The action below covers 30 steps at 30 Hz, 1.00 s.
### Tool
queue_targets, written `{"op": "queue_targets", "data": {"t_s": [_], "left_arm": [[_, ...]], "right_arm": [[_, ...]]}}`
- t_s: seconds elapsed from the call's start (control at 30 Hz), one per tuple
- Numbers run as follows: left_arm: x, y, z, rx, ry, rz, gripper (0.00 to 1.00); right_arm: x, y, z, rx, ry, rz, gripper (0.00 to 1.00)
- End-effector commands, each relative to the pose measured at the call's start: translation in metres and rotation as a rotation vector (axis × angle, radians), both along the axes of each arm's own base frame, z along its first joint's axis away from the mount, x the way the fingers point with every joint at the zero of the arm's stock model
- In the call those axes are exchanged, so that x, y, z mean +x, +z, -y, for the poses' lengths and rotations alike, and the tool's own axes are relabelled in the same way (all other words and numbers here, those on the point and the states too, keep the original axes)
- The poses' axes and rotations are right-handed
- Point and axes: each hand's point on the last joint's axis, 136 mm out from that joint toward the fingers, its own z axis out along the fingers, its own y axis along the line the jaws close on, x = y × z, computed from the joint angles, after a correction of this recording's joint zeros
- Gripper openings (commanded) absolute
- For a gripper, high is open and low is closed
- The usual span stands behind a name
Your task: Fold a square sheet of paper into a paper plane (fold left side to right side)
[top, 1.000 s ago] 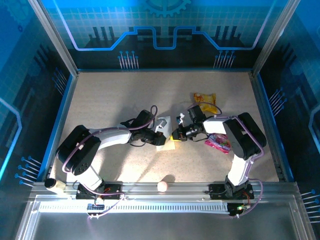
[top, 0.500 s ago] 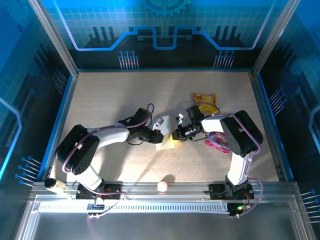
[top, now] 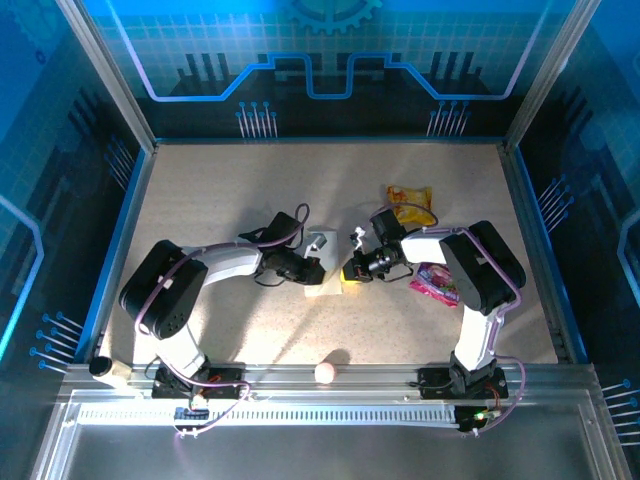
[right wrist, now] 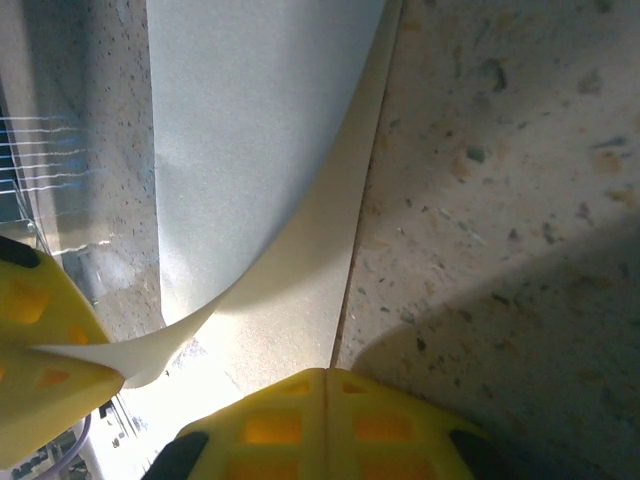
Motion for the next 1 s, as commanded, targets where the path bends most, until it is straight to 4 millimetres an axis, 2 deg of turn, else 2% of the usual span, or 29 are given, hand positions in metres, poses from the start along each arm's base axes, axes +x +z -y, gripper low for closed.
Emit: {"op": "queue_targets", "data": {"t_s": [0.0,0.13,0.37,0.8,0.83,0.97], "left_arm": [[0.002,0.011,0.007,-0.049,-0.034,0.0,0.0],[0.003,0.015,0.009,-0.063,-0.033,0.009,0.0],[0.0,0.019,0.008,-0.069,-0.042,0.023,0.0],[-0.002,0.028,0.007,-0.089,-0.047,0.055,0.0],[-0.002,0.027,0.007,-0.087,-0.046,0.054,0.0],[-0.003,0.025,0.006,-0.085,-0.043,0.05,0.0]], "right_arm": [[-0.022,-0.021,0.007,-0.08,0.019,-0.07,0.0],[-0.015,-0.002,-0.007,0.067,-0.015,-0.044,0.0],[-0.004,0.033,-0.008,0.155,-0.032,0.03,0.0],[-0.005,0.017,-0.013,0.115,-0.001,-0.011,0.0],[0.002,0.022,-0.017,0.122,0.003,0.006,0.0],[0.004,0.016,-0.018,0.095,0.009,0.003,0.0]]}}
